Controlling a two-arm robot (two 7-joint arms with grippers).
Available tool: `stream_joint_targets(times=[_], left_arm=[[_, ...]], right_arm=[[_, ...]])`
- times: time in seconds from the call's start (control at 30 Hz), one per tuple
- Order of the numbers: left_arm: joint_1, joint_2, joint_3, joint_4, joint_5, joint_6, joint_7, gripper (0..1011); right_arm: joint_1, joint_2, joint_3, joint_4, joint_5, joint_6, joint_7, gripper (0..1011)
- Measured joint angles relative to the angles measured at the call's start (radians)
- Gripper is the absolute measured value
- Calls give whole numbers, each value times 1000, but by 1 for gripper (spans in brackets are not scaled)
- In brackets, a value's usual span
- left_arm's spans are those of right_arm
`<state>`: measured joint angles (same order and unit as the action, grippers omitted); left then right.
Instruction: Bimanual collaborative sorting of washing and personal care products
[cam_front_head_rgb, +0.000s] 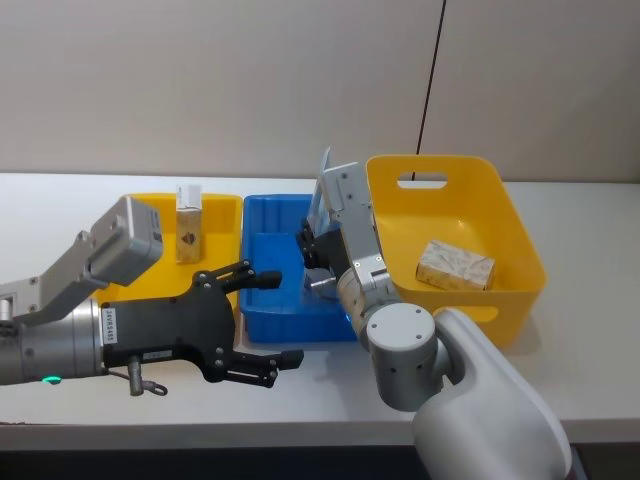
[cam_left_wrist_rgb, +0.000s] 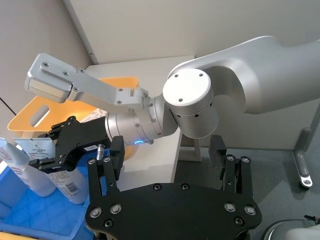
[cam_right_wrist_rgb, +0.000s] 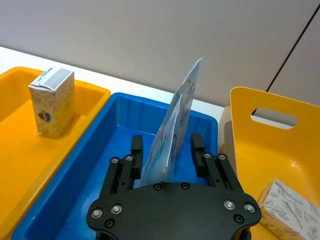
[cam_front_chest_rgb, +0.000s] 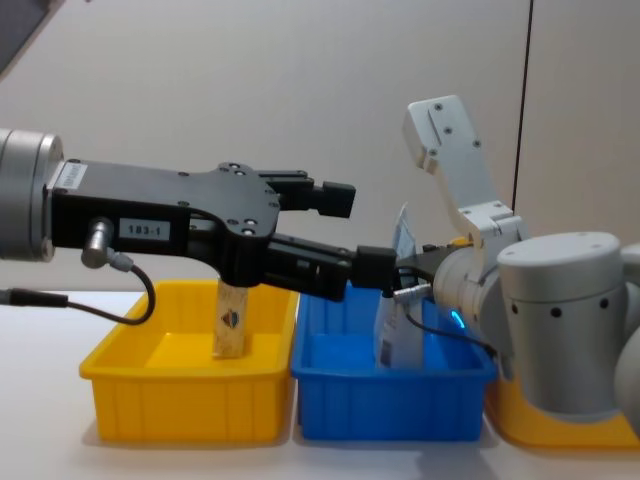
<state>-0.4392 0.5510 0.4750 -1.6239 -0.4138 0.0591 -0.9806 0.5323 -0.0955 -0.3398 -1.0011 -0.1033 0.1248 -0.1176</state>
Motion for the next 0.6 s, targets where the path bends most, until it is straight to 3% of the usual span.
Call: stream_joint_targets(times=[0.2, 0.33, 0.6], left_arm=[[0, 0, 0, 0, 0, 0, 0, 1001], [0, 0, 0, 0, 0, 0, 0, 1001], [0, 0, 0, 0, 0, 0, 0, 1001]], right_arm=[[1, -3, 6, 3, -1, 2, 0, 434], [-1, -5, 11, -1, -2, 8, 2, 260], [-10, -6, 16, -16, -5, 17, 9, 86]])
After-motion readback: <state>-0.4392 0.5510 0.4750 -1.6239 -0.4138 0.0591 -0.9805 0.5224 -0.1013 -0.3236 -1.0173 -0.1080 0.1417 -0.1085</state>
